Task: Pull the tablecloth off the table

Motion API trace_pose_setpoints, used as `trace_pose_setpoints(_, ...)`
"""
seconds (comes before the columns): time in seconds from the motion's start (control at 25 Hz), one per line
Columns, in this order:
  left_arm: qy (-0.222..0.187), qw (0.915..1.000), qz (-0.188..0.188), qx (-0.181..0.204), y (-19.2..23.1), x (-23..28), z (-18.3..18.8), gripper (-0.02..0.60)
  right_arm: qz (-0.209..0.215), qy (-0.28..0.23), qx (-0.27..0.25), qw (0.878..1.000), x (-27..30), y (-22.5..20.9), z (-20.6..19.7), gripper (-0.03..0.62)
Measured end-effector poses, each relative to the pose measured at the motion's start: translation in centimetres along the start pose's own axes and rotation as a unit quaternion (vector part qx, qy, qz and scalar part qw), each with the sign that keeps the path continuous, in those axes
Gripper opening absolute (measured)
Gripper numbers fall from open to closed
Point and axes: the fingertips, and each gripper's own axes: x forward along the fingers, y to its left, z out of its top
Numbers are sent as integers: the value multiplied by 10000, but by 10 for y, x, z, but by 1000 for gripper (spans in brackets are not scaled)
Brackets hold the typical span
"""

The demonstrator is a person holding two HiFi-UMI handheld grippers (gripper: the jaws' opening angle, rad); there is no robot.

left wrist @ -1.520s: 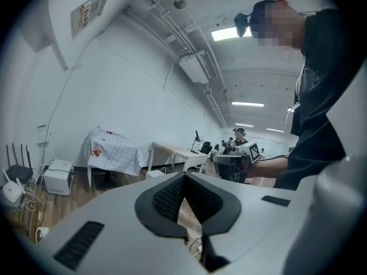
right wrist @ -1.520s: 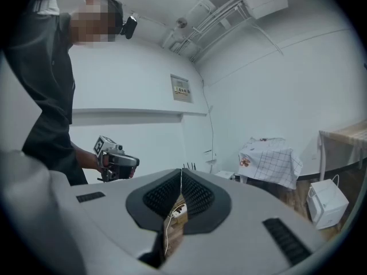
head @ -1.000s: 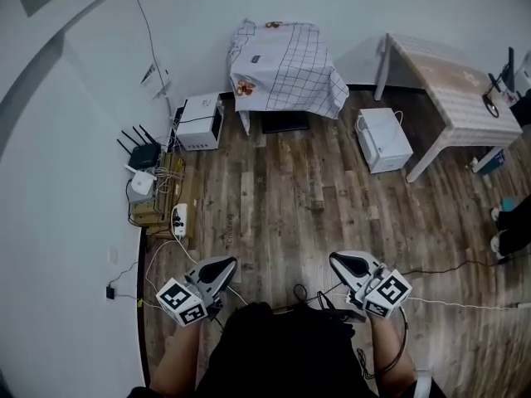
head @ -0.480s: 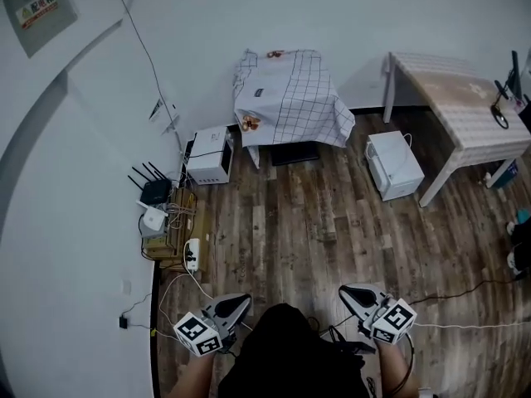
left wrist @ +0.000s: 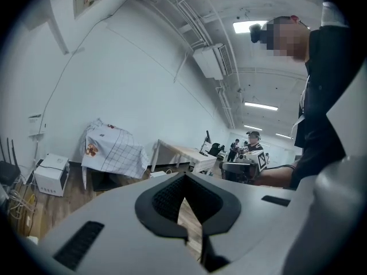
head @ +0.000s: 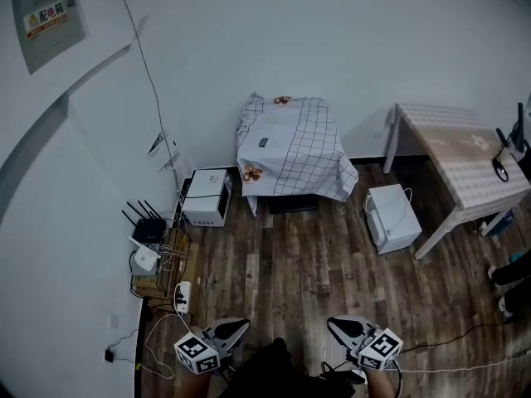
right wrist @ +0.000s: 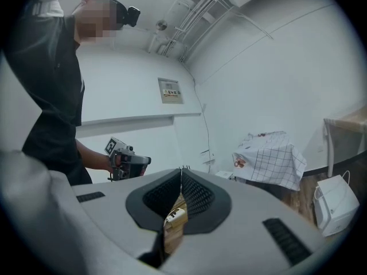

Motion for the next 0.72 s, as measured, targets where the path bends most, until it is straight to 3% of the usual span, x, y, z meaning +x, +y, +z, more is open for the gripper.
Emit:
trace_pose_setpoints(0.28, -229, 9996, -154, 74, 95, 48, 63, 8, -120, 53, -129, 9998, 82, -71, 54, 20)
trace_pose_setpoints(0.72, -178, 9992, -349, -118, 188, 111, 94, 8, -295, 142, -228, 9992, 155, -152, 89, 20)
